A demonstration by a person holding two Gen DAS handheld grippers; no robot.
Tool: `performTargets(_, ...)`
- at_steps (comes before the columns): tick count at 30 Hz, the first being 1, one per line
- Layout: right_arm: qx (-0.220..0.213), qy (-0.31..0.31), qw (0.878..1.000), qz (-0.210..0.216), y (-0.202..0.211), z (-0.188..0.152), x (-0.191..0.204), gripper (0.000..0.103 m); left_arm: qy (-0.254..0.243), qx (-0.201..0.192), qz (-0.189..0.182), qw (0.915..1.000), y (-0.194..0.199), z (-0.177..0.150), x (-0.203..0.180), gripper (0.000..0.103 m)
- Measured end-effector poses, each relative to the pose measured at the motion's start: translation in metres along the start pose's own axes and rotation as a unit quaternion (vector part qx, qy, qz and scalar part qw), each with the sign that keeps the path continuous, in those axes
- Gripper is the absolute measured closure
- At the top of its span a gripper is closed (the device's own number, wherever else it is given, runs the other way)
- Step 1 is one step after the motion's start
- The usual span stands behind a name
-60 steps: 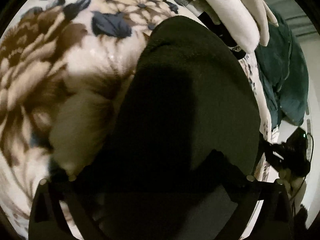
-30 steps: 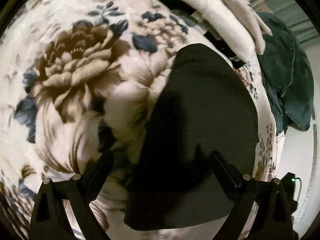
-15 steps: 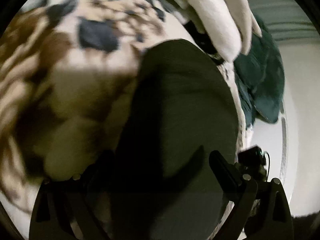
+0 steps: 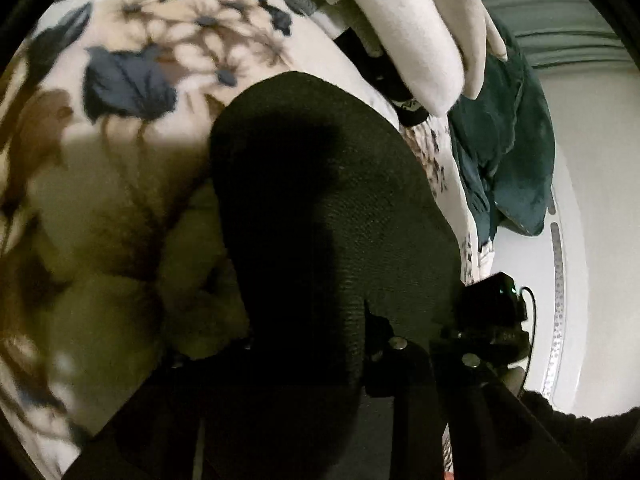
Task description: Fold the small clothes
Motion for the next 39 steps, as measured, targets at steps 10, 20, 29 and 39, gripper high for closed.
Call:
performTargets(10,-0.052,0.016,0.998,-0.043,0.033,-0.032,0.050,0.085,-0.028,-0.013,-0.011,0.9995,0.042,0.028,-0.049,0.086)
performTargets(20,-0.105,0.070,0.992,-0.022,0.083,-0.011,0.201,0.086,-0.078,-0.050,-0.010,0.9956,0.112,0.168,-0.115,0.085)
performTargets(29,-0.146,0.094,0.985,-0.023,0.070,0.105,0.330,0.086,-0.075,-0.075,0.016,0.9942,0.126,0.338,-0.080,0.085)
performTargets(39,-0.147,0.061,0.980,-0.118,0.033,0.200,0.325,0.085,-0.049,0.008,0.073,0.9961,0.075,0.390,-0.005,0.080)
Point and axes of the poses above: each gripper's, at about its wrist camera, not at the fingertips, and y roughly against the way its jaws point, x to its left, z to its top, the point moved 6 cm from there along -y, roughly the way its jaws point, and after that the axes turned 13 degrees about -y, right-handed, at the moved point
